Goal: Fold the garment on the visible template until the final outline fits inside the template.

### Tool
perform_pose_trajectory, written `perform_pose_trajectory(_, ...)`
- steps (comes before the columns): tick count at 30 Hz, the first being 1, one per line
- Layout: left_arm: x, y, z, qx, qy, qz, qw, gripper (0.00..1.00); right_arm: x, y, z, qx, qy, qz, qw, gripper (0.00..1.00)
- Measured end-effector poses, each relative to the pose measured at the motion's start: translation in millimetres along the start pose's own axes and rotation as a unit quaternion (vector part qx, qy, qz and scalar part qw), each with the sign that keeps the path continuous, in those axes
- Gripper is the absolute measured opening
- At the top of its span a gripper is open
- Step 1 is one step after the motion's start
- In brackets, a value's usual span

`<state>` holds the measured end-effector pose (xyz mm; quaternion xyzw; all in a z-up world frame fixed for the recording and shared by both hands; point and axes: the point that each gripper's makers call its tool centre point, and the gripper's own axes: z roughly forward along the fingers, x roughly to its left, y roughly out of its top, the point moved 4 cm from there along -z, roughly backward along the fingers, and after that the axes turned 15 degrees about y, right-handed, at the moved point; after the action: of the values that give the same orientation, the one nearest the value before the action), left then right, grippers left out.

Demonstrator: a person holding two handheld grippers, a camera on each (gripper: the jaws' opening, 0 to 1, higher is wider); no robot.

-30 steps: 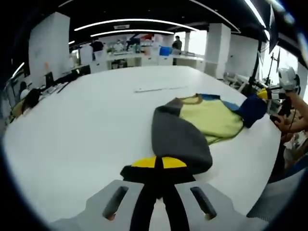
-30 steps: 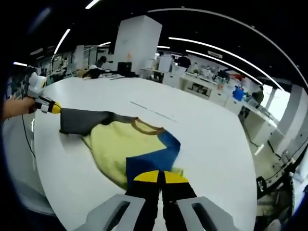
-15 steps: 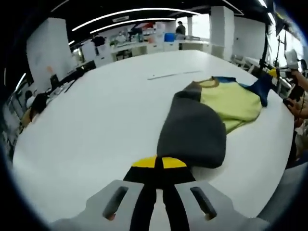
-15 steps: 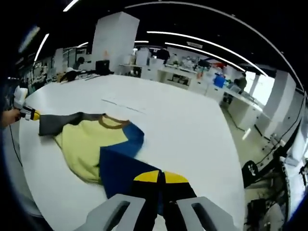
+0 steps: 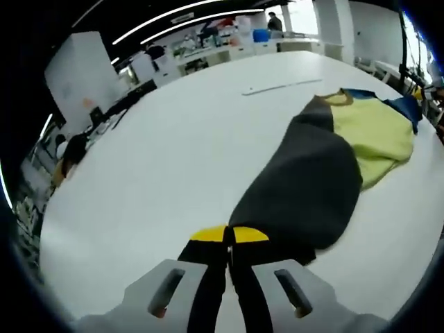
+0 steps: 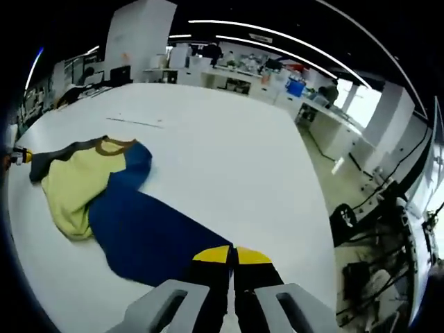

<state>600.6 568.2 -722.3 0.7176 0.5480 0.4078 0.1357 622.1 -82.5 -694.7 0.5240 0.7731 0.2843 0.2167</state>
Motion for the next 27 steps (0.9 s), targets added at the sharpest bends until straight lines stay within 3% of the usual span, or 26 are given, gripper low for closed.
perform_pose_trajectory(8,9.6,1.8,19.4,0.023,0.012,-0.005,0.9997,0.00,-17.4,-14.6,9.8,0.038,-0.017,-0.010,0.9991,0.00)
perform_pose_trajectory(17,18.8,5.6,37.6,0.045,0.029,0.078,0.9955,0.00,-33.8,-30.8,19.6,0.078,-0.026,-0.005,0.9966,0.00)
perform_pose_trajectory(20,22.9,7.0,45.3,0.064,0.030,0.062,0.9956,0.00,-36.9,-32.5,22.8,0.087,-0.024,-0.005,0.9959,0.00)
perform_pose_trajectory(27,27.5,8.2,51.7,0.074,0.038,0.072,0.9939,0.00,-48.6,-42.8,24.5,0.115,-0.029,-0.001,0.9930,0.00)
